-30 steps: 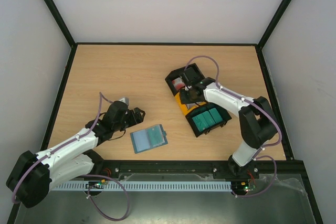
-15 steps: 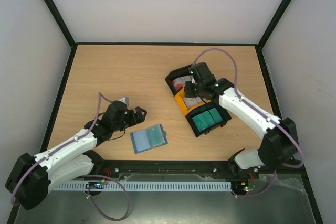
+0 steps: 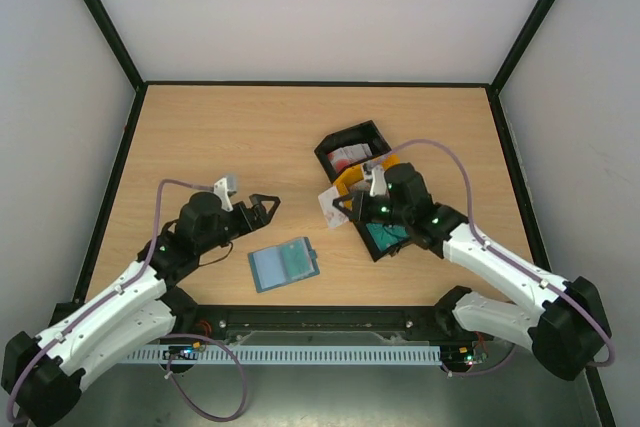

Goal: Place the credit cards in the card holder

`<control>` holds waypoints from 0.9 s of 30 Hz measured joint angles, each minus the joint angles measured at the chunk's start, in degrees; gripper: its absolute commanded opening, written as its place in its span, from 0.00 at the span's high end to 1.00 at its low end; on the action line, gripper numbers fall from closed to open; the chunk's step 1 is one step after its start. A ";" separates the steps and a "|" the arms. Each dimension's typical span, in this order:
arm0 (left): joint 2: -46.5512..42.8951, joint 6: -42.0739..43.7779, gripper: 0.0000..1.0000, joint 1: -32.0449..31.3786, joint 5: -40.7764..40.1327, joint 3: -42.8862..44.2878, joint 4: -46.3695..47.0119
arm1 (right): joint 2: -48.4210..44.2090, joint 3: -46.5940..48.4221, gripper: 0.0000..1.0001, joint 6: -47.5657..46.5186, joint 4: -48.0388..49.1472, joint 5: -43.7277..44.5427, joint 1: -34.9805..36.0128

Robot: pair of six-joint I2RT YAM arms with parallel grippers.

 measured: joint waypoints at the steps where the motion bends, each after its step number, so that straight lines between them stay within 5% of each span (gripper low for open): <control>1: -0.57 -0.31 0.01 0.02 -0.22 0.00 -0.52 | -0.42 -1.68 0.98 1.18 1.51 -0.42 1.22; 13: -5.22 -6.10 0.01 0.33 -4.76 -0.31 -14.82 | 4.52 -12.50 0.98 10.67 15.76 4.35 13.75; 27: -4.50 -12.15 0.33 0.33 0.39 -10.08 -16.63 | 25.83 -11.32 0.98 14.34 31.80 8.79 23.85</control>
